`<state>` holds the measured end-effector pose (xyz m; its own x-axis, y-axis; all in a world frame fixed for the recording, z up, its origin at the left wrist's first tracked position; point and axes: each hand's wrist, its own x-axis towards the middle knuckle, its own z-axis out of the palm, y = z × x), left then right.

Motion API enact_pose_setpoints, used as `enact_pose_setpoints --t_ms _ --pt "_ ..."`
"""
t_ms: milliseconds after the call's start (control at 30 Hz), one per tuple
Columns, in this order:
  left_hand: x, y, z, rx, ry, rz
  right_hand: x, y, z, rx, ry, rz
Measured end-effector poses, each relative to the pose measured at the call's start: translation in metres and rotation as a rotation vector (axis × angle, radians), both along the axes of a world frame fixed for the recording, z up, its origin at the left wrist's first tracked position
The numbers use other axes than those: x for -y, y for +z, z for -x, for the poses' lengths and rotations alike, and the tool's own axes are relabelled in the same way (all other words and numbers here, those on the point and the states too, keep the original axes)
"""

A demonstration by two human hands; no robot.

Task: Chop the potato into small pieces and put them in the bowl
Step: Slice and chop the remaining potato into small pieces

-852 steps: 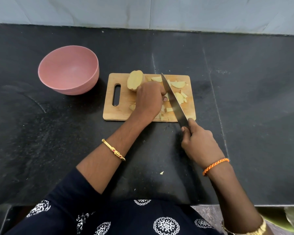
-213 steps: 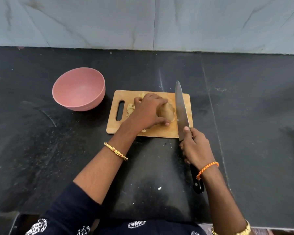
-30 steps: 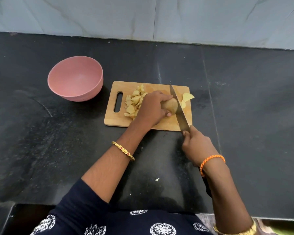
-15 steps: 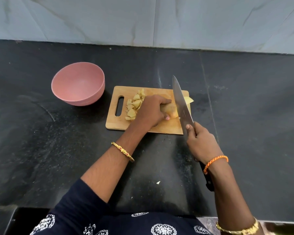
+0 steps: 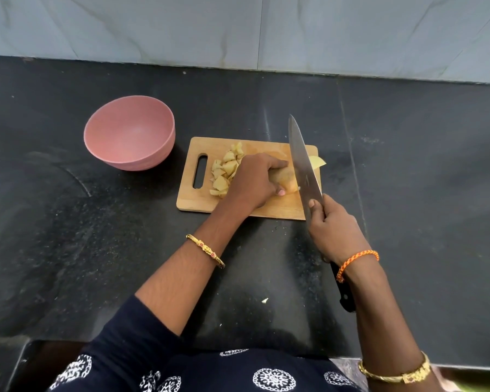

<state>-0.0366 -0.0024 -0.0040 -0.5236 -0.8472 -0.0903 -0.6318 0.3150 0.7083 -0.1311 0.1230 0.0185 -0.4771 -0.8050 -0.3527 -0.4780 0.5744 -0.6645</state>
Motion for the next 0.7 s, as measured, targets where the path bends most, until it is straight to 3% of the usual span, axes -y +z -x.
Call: enact_pose_setpoints --t_ms 233,433,700 --pt "-0.001 -0.003 0.001 -0.014 0.012 0.014 0.006 -0.006 -0.010 -0.116 -0.046 -0.070" --pt "-0.002 -0.004 0.001 -0.021 0.004 0.032 0.003 -0.015 -0.018 -0.099 -0.043 -0.208" --pt "-0.003 -0.006 -0.001 -0.063 0.029 0.012 -0.025 -0.015 -0.022 -0.064 -0.011 -0.228"
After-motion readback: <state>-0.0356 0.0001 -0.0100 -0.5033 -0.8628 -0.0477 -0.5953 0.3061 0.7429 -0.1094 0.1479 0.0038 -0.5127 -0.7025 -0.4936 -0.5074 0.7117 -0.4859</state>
